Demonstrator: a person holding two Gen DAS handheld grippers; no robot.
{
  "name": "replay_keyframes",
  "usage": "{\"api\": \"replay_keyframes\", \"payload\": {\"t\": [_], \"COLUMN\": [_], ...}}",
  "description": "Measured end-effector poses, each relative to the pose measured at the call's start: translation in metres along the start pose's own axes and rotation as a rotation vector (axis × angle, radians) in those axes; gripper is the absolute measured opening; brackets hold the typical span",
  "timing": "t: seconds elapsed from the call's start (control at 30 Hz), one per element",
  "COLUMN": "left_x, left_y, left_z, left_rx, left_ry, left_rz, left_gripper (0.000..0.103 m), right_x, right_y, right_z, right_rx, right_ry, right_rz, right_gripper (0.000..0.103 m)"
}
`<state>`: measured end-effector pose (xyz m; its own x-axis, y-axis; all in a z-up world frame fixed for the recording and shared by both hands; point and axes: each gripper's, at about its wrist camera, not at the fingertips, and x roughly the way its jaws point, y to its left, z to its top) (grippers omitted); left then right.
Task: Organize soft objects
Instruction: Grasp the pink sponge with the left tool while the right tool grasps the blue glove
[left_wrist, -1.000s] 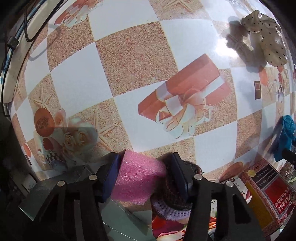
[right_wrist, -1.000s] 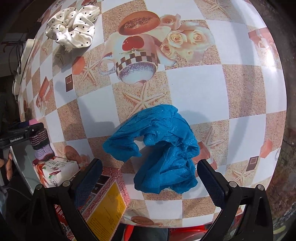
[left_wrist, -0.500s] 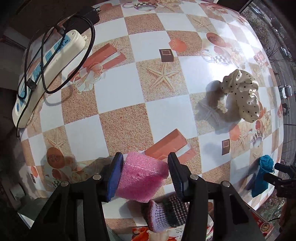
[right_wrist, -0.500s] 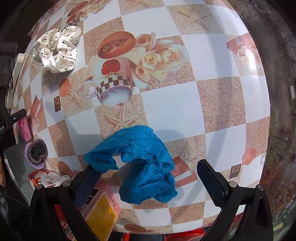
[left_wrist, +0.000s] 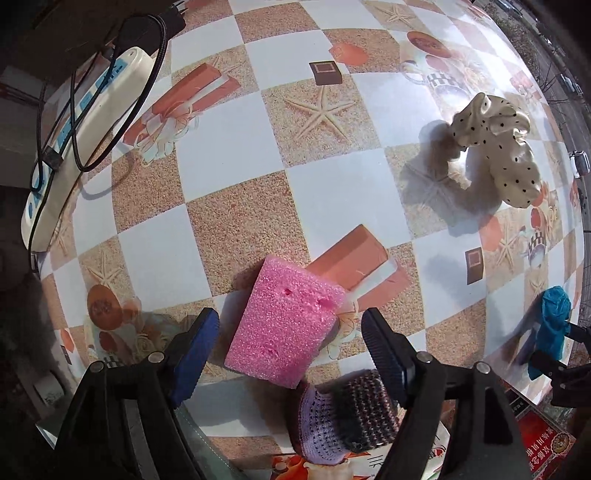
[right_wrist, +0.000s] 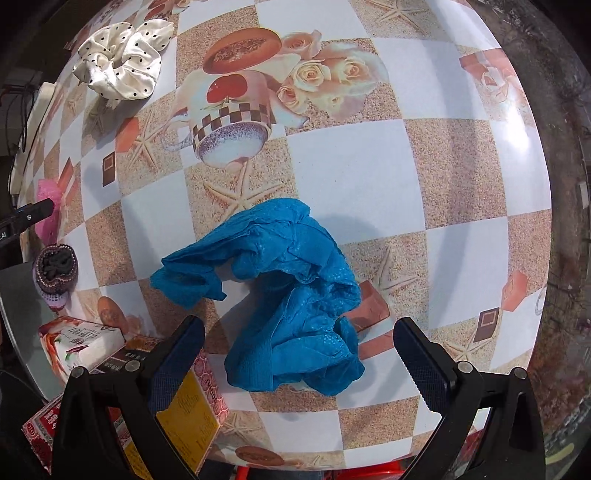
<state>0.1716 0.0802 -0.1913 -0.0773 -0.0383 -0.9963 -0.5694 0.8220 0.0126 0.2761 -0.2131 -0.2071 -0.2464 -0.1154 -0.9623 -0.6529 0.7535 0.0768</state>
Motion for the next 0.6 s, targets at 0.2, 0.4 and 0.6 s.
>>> {"api": "replay_keyframes", "payload": {"t": [0.2, 0.4, 0.6], "left_x": [0.014, 0.043, 0.043], "left_y": [-0.009, -0.002, -0.003], "left_z": [0.0, -0.015, -0.021], "left_rx": [-0.004, -0.062, -0.065], "left_ry": [0.0, 0.038, -0.001], "left_rz": [-0.006, -0.053, -0.053], "left_gripper": [0.085, 0.103, 0.103], "right_x": [0.024, 0.025, 0.026], "right_y": [0.014, 0.016, 0.009], "right_z": [-0.006, -0.004, 0.009], "right_rx": [-0.035, -0.039, -0.026], "right_ry": [0.021, 0.029, 0.062], "right_rz": [-0.089, -0.102, -0.1], "right_gripper": [0.103, 0.103, 0.103]}}
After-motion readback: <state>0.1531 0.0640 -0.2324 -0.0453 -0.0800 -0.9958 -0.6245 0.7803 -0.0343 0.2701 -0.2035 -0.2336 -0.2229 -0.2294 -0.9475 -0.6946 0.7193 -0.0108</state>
